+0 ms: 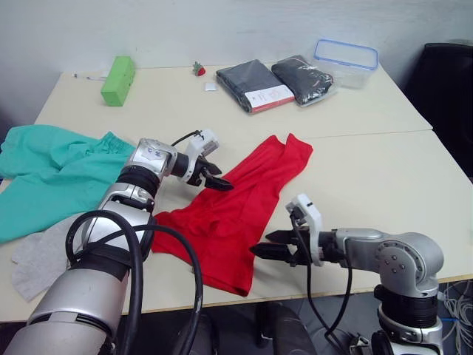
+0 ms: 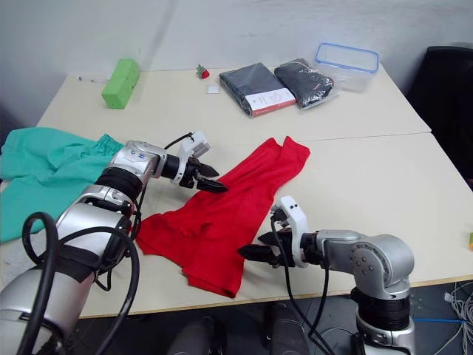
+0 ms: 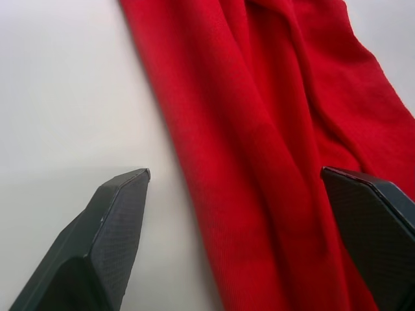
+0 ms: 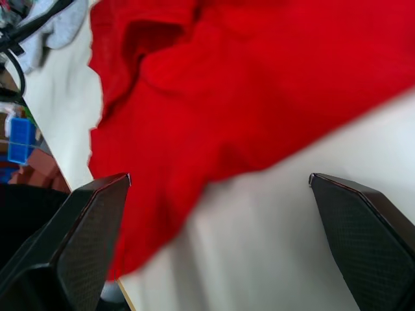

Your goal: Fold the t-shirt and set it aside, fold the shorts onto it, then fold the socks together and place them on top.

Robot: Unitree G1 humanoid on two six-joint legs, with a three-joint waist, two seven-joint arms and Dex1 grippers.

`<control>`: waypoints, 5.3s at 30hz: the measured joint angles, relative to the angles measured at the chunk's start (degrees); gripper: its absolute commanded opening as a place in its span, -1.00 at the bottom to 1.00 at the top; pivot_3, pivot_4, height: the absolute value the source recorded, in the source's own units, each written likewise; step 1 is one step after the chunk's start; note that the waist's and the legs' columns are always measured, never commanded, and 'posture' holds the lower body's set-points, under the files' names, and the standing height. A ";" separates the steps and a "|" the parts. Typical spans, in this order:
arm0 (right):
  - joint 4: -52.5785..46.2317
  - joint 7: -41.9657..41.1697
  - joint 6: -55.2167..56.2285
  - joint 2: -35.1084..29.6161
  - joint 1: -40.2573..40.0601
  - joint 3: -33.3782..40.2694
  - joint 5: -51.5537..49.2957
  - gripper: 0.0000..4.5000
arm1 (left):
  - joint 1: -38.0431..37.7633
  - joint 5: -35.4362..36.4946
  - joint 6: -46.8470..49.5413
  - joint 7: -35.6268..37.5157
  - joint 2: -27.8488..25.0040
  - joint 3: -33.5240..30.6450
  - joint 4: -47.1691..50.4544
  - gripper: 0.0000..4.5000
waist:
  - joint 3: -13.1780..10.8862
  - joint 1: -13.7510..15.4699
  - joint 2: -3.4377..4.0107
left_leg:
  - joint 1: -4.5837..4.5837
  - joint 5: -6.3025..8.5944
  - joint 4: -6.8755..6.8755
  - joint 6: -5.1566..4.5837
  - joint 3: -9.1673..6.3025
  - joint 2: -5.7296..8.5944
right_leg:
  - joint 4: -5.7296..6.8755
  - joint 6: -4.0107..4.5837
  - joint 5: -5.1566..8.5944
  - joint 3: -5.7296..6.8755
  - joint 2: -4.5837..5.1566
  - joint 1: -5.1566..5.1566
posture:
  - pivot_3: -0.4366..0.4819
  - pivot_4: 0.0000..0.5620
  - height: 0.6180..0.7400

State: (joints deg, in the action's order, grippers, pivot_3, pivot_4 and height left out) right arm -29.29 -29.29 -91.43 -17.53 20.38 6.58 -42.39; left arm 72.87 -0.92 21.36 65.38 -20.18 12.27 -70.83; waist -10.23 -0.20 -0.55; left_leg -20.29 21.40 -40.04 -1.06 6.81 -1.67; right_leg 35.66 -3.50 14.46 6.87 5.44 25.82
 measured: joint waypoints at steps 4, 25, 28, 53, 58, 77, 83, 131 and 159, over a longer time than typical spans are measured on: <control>0.20 2.60 0.41 0.60 -0.40 -1.49 -2.83 1.00 | 0.75 -0.68 0.00 -1.20 1.15 -1.18 -1.71 0.97 | 0.10 0.08 -0.15 | 0.08 0.01 0.00 -0.05 -0.08 0.01 | -0.03 0.00 0.00 0.06 0.04 -0.15 | -0.05 -0.47 1.00; 2.44 3.17 1.73 -4.01 -1.31 -7.32 -4.54 -0.98 | 0.79 -2.73 1.33 -2.24 3.60 -4.64 -3.52 -0.98 | 0.13 0.01 -0.20 | -0.01 0.05 0.02 -0.12 -0.10 0.03 | -0.12 -0.01 0.00 0.12 0.05 -0.11 | -0.05 -0.47 1.00; 1.63 0.34 4.22 -8.78 -1.81 -9.12 -4.86 -0.98 | 0.71 -3.09 1.46 -0.83 3.61 -4.43 -3.46 -0.98 | 0.12 0.16 -0.21 | -0.03 0.07 0.01 -0.16 -0.11 0.06 | -0.16 -0.03 -0.01 0.15 0.08 -0.13 | -0.05 -0.47 1.00; 4.91 -27.87 25.58 -42.49 -6.70 -17.07 0.93 -1.00 | -28.80 2.09 44.27 -26.13 16.07 -9.00 62.27 -0.77 | 0.09 1.84 -0.24 | 0.00 0.12 -0.18 -0.31 -0.22 0.08 | -0.62 -0.31 -0.18 -0.42 0.49 -0.37 | -0.05 -0.47 1.00; 4.86 -27.38 26.54 -42.20 -7.51 -16.85 0.86 -1.00 | -29.10 5.53 46.92 -28.33 15.98 -8.62 64.10 -0.16 | 0.09 1.74 -0.24 | 0.03 0.10 -0.17 -0.25 -0.22 0.06 | -0.61 -0.30 -0.18 -0.41 0.49 -0.37 | -0.05 -0.47 1.00; 2.22 -28.99 34.22 -42.06 -15.43 -5.66 -1.74 -0.66 | -31.79 16.45 25.97 -5.32 -13.09 -6.19 66.14 1.00 | 0.07 1.59 -0.21 | 0.03 0.09 -0.14 -0.13 -0.17 0.00 | -0.69 -0.22 -0.19 -0.41 0.37 -0.35 | -0.05 -0.47 1.00; 2.27 -27.73 33.08 -41.16 -15.26 -5.21 -2.65 0.22 | -35.18 16.15 15.02 2.69 -18.22 -3.32 68.05 1.00 | 0.07 1.66 -0.20 | 0.01 0.09 -0.14 -0.15 -0.16 0.01 | -0.69 -0.22 -0.19 -0.42 0.38 -0.34 | -0.05 -0.47 1.00; 36.53 -16.92 161.41 -37.92 -9.45 -16.82 61.19 0.09 | -39.62 -6.59 -83.88 -4.81 -22.49 11.29 48.59 -0.30 | 0.09 1.03 -0.03 | 1.18 0.27 0.09 -0.32 0.56 -0.18 | -0.71 -0.24 -0.20 -0.62 0.13 -1.08 | -0.05 -0.47 1.00; 20.82 -18.91 136.16 -40.36 -19.98 -15.27 40.89 -1.00 | -52.91 7.92 -50.61 -1.51 -25.77 6.72 70.22 -1.00 | 0.04 1.42 0.03 | 1.06 0.36 0.01 -0.37 0.34 -0.18 | -0.87 -0.24 -0.20 -0.80 0.23 -1.13 | -0.05 -0.47 1.00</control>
State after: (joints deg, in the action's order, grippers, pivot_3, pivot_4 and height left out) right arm -8.47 -48.20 44.73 -57.89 0.41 -8.69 -1.50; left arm 19.96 7.00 -29.26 63.87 -45.95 18.99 -0.60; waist -10.19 1.21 -0.52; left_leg -19.23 21.77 -40.03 -1.43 7.15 -1.85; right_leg 34.79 -3.74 14.26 6.07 5.67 24.69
